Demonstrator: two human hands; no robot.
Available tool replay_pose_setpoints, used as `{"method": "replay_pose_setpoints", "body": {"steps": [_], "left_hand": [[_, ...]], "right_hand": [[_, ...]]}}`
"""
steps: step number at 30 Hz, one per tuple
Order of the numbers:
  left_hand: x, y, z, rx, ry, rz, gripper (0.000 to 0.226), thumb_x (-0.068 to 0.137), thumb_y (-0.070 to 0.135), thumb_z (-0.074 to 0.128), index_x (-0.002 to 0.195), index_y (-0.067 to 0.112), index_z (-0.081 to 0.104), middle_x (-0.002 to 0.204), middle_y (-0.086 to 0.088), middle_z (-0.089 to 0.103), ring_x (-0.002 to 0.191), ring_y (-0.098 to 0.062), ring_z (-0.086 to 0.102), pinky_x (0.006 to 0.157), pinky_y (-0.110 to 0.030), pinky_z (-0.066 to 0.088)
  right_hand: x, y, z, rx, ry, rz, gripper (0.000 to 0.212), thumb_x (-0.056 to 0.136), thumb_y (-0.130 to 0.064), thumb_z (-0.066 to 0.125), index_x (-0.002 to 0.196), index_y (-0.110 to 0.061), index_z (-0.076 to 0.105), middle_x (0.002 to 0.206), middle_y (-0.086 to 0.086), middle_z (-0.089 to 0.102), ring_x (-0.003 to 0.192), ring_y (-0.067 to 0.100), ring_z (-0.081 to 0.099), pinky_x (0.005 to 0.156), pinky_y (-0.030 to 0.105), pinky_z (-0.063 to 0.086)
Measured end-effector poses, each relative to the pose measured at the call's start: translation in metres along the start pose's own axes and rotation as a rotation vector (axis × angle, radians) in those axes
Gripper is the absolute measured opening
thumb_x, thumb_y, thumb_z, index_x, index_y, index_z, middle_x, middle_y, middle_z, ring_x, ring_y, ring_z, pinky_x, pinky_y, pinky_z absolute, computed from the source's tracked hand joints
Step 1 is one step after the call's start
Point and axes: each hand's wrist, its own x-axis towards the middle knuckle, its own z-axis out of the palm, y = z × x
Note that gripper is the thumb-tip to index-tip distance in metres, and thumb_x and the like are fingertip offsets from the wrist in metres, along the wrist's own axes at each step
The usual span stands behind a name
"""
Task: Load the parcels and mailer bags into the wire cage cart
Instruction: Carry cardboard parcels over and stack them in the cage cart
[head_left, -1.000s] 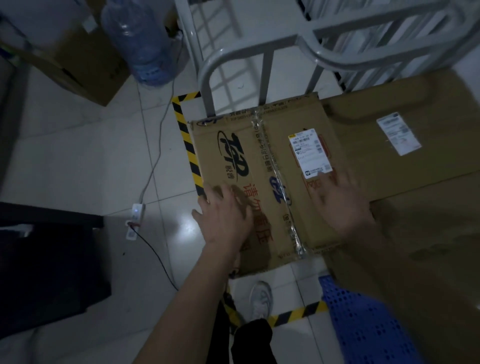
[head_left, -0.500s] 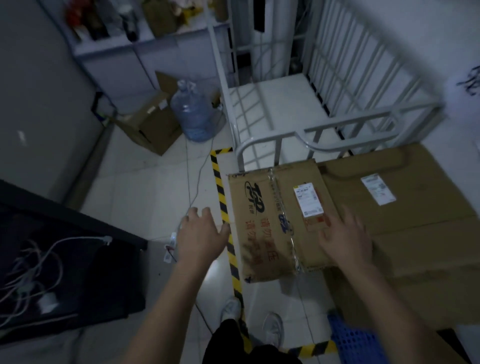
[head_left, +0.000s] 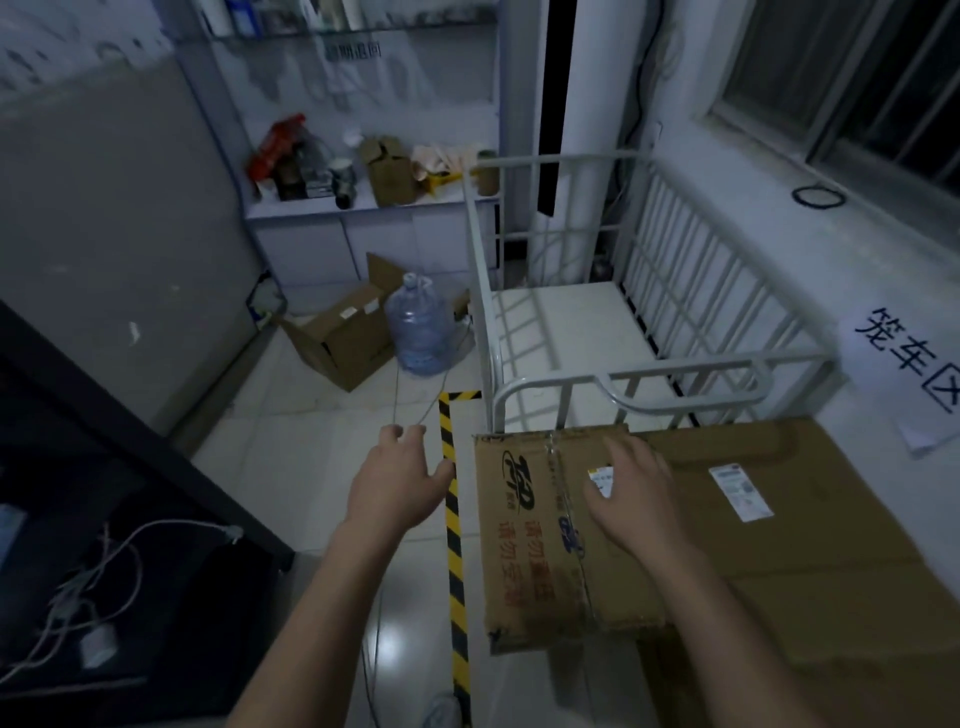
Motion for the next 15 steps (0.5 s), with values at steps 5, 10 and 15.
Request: {"method": "replay_pose_setpoints", "body": {"steps": [5, 10, 15], "left_hand": [[0.001, 0.010, -0.013, -0.050, -0.039, 0.044, 0.064, 0.096, 0.051, 0.051, 0.149, 0.017, 0.038, 0.147, -0.009, 0.041, 0.123, -0.025, 0.053, 0.096, -0.035, 0.046], [0.003, 0.016, -0.020, -0.038, -0.001, 0.094, 0.063, 0.095, 0.050, 0.051, 0.148, 0.017, 0.039, 0.144, -0.008, 0.043, 0.123, -0.024, 0.052, 0.093, -0.034, 0.046], [0.004, 0.021, -0.024, -0.041, 0.045, 0.091, 0.059, 0.093, 0.049, 0.053, 0.141, 0.015, 0.045, 0.147, -0.011, 0.037, 0.130, -0.027, 0.045, 0.099, -0.039, 0.045]], "right_hand": [[0.000, -0.009, -0.015, 0.083, 0.003, -0.032, 0.071, 0.091, -0.046, 0.058, 0.153, -0.027, 0.031, 0.156, -0.001, 0.032, 0.141, 0.023, 0.031, 0.112, 0.041, 0.036], [0.002, -0.012, -0.021, 0.109, 0.008, -0.043, 0.076, 0.089, -0.048, 0.060, 0.156, -0.028, 0.028, 0.161, 0.000, 0.025, 0.146, 0.024, 0.024, 0.116, 0.043, 0.032], [0.000, -0.017, -0.026, 0.108, 0.000, -0.062, 0.081, 0.087, -0.049, 0.064, 0.156, -0.030, 0.027, 0.164, -0.003, 0.016, 0.150, 0.023, 0.017, 0.119, 0.044, 0.029]]}}
